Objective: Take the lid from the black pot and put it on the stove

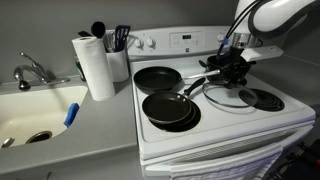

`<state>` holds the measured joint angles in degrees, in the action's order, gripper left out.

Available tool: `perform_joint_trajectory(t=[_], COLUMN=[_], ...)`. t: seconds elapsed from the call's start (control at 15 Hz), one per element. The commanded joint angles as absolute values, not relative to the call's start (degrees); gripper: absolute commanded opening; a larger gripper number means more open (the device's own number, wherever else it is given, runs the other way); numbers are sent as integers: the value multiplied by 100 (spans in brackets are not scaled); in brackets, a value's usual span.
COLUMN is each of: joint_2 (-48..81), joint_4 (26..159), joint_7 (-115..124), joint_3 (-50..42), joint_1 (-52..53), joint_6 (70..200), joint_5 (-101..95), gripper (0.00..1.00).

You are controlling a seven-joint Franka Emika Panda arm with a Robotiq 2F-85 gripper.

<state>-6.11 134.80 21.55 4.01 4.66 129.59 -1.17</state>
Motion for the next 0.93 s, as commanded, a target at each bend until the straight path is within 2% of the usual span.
perform_joint_trajectory(t=[0.0, 0.87], joint_2=[-494, 174], joint_4=[13439, 13238], joint_7=[2180, 2466], joint_3=[460, 460], joint_1=[409, 517], joint_6=[13310, 13487], joint_5=[-158, -337], gripper=[14, 14])
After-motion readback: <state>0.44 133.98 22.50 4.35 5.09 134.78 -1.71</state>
